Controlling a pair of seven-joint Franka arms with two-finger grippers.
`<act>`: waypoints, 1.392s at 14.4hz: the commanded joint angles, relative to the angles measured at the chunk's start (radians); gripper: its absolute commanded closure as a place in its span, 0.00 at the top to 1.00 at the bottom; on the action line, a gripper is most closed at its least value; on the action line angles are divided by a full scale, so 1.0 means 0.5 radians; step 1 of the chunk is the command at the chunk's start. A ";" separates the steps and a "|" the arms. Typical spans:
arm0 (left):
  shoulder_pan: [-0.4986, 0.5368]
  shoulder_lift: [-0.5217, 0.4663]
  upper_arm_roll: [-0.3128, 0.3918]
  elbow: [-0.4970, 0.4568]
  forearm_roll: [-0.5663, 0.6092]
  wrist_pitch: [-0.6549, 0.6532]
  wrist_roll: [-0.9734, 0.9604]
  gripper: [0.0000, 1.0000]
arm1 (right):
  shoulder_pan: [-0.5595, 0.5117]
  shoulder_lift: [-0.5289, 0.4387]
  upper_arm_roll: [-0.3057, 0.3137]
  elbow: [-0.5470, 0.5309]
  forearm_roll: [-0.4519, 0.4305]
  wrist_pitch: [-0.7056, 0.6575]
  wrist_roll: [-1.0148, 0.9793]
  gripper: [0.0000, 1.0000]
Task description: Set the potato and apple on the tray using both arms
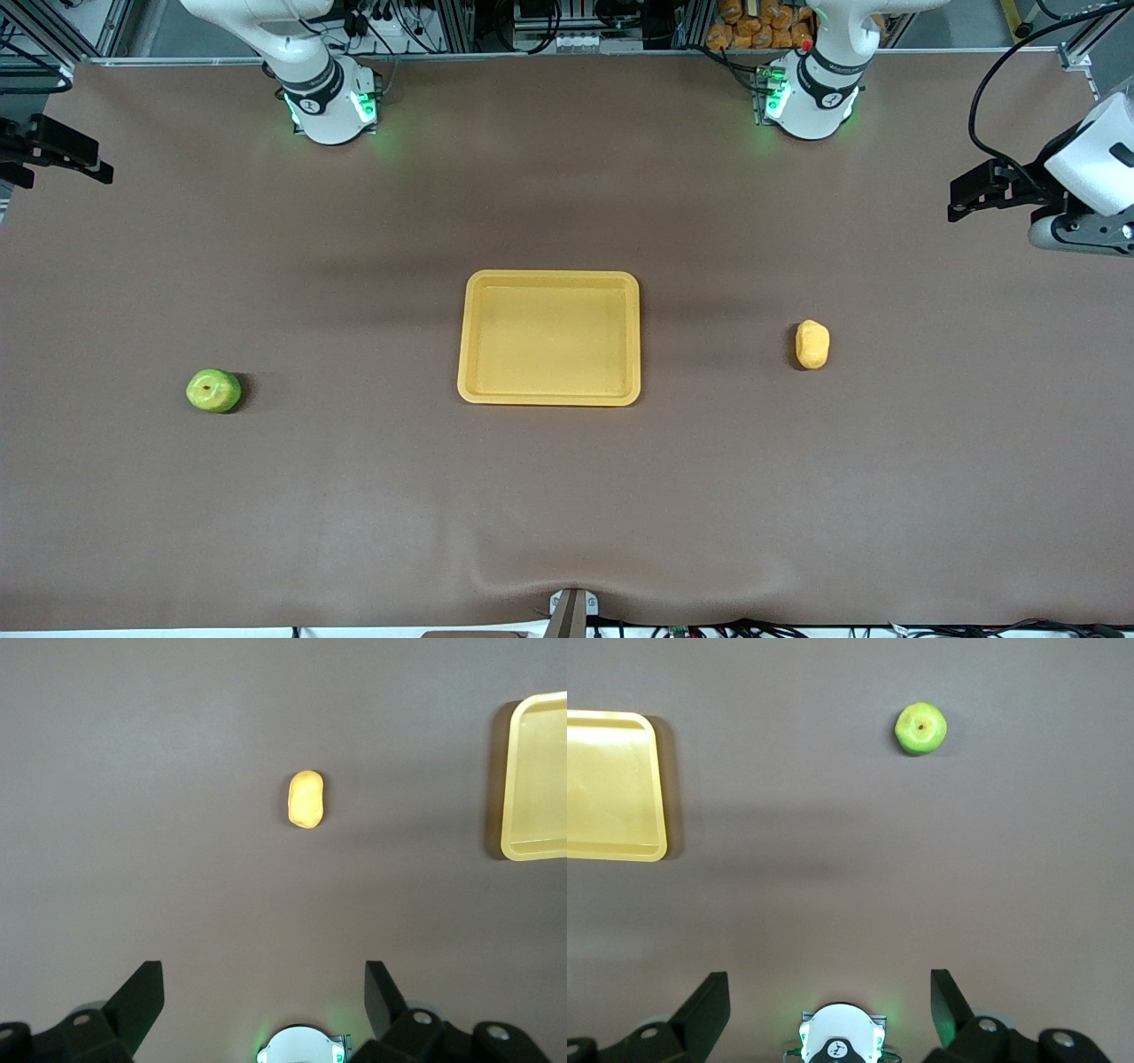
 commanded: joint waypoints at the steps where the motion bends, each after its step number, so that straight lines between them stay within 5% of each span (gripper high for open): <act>1: 0.002 -0.032 0.003 -0.031 0.008 0.035 0.032 1.00 | 0.031 0.003 -0.022 0.016 -0.019 -0.021 0.015 1.00; 10: -0.017 -0.011 -0.019 -0.043 0.076 -0.017 0.106 1.00 | 0.006 0.015 -0.022 0.016 -0.013 -0.018 0.015 1.00; 20: 0.036 0.372 -0.022 -0.049 0.058 0.105 0.001 1.00 | -0.003 0.012 -0.022 0.022 -0.003 -0.036 0.018 1.00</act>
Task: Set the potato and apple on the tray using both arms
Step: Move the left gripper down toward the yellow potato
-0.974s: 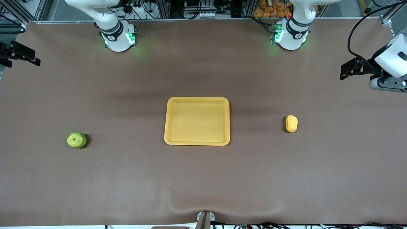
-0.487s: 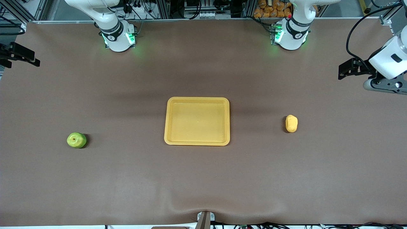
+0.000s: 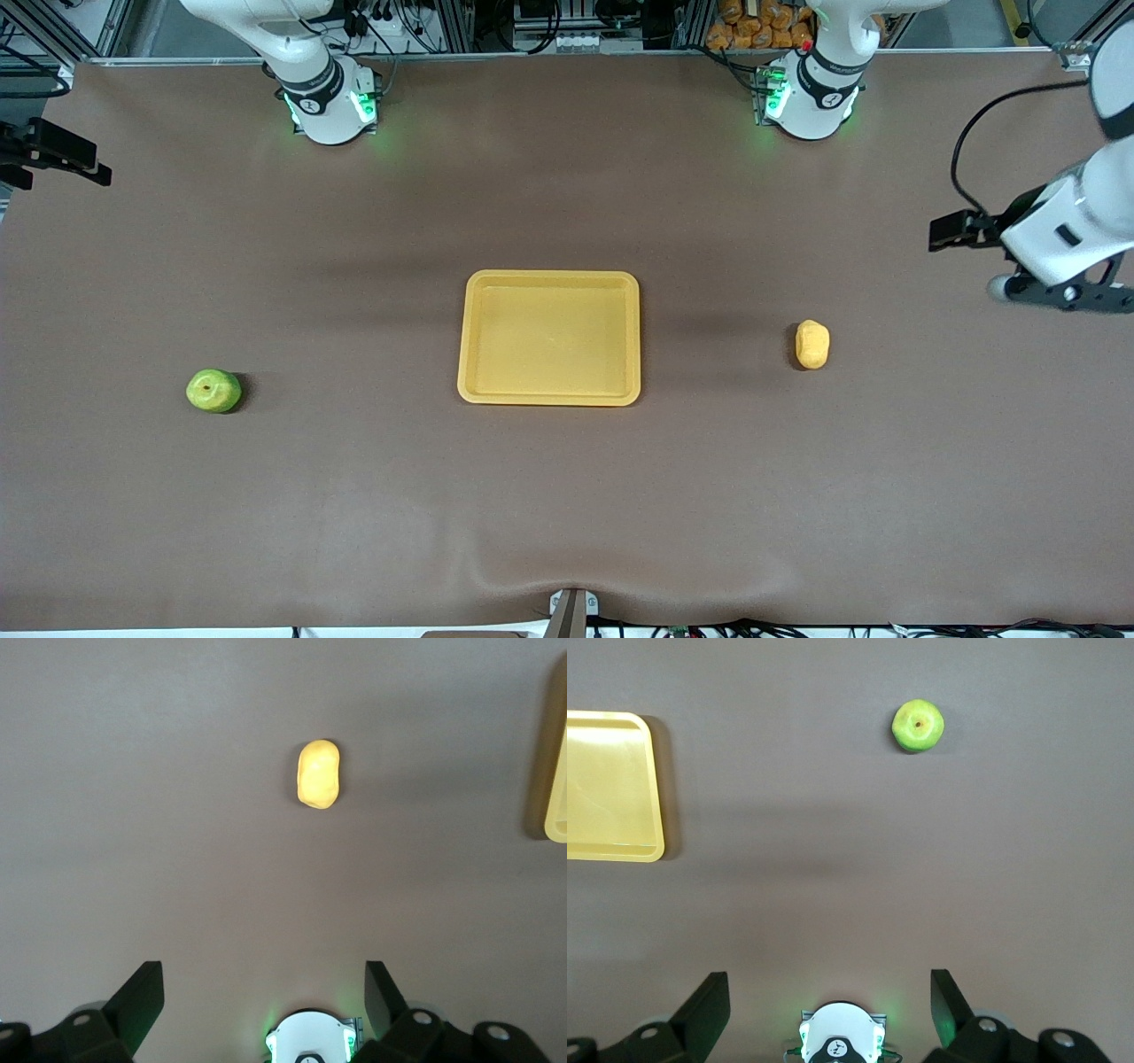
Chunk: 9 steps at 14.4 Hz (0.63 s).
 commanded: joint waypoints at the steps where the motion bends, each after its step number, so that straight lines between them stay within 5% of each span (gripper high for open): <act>1: 0.014 0.109 -0.015 -0.056 0.004 0.182 -0.035 1.00 | -0.005 0.001 -0.005 0.022 -0.003 -0.035 0.018 1.00; 9: 0.014 0.063 -0.021 -0.569 -0.042 0.934 -0.146 1.00 | 0.004 0.016 -0.027 0.022 -0.003 -0.020 0.018 1.00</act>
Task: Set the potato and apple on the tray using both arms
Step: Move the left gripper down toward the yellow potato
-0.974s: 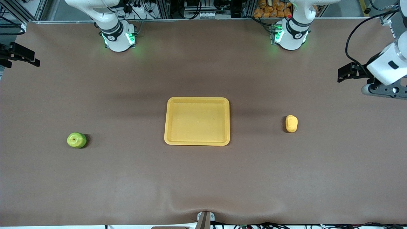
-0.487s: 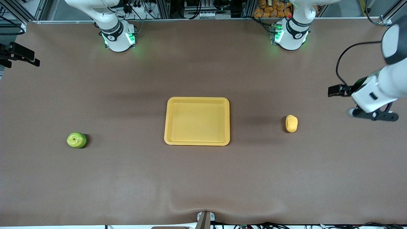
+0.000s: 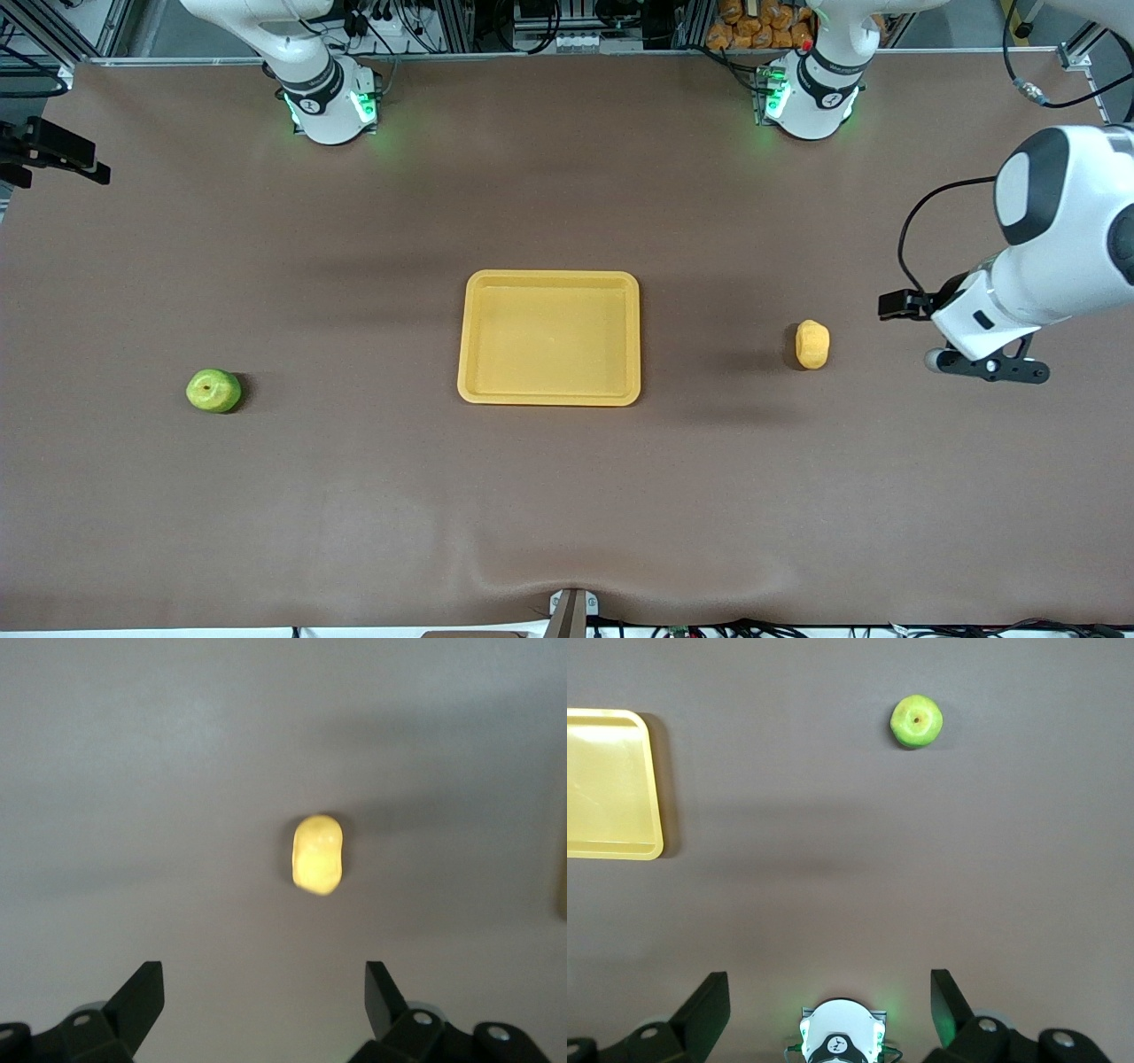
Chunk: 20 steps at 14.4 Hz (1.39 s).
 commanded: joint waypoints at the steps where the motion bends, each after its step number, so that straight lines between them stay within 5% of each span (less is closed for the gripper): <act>1: 0.012 -0.086 -0.012 -0.227 -0.030 0.240 -0.079 1.00 | 0.010 0.019 -0.017 0.022 -0.003 0.002 0.015 1.00; 20: -0.028 0.015 -0.034 -0.820 -0.036 1.117 -0.370 1.00 | -0.030 0.429 -0.014 0.028 -0.022 0.106 -0.006 1.00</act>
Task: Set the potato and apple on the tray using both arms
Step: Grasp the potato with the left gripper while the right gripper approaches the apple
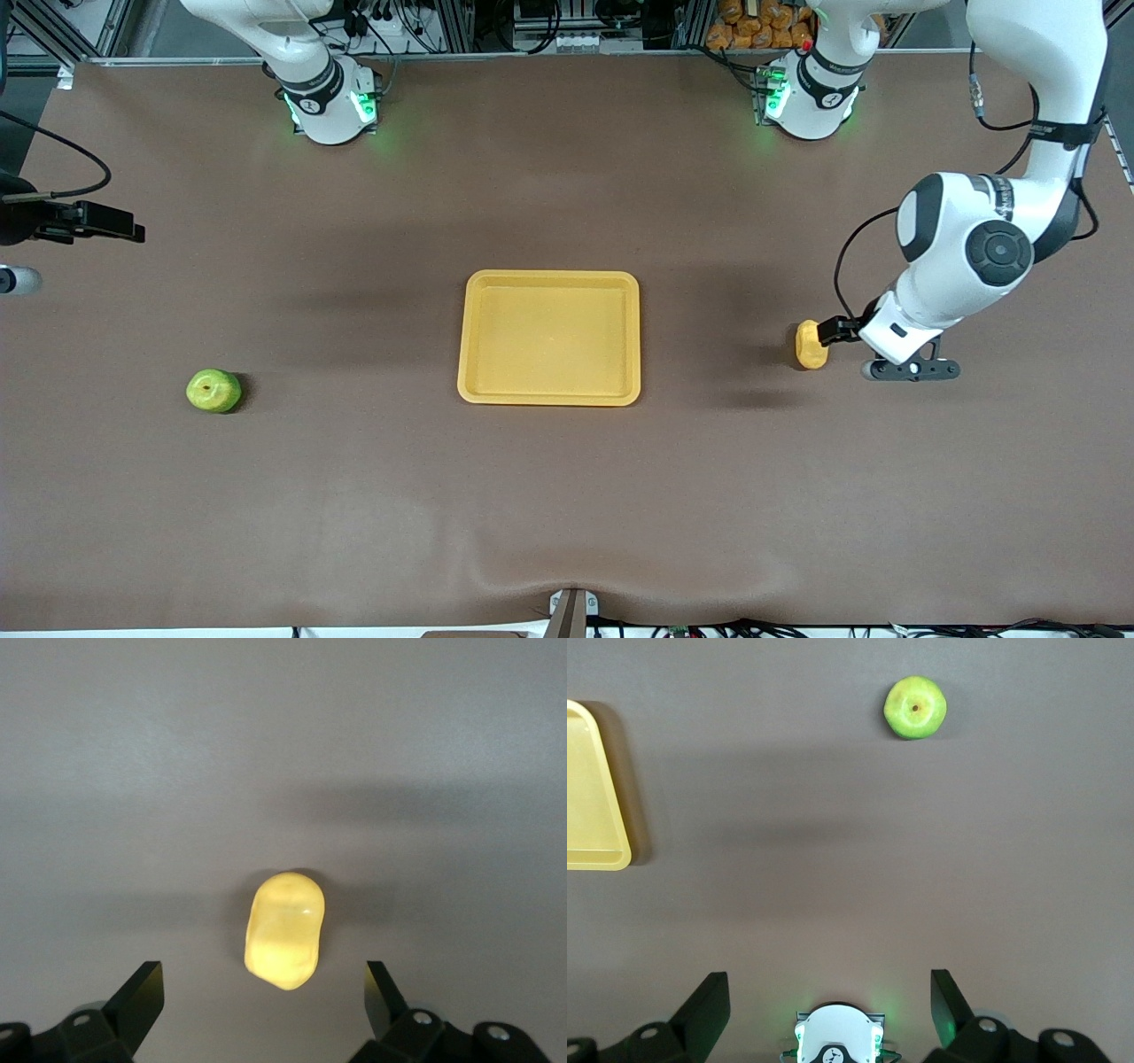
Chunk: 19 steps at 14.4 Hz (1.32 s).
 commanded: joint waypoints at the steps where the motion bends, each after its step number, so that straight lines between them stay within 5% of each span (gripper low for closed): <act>1: -0.002 -0.007 -0.002 -0.119 -0.022 0.180 -0.020 1.00 | -0.030 0.122 0.007 0.033 -0.022 0.018 -0.005 1.00; 19: -0.030 0.251 -0.002 -0.294 0.138 0.653 0.014 1.00 | -0.147 0.497 0.007 0.002 -0.068 0.450 0.005 1.00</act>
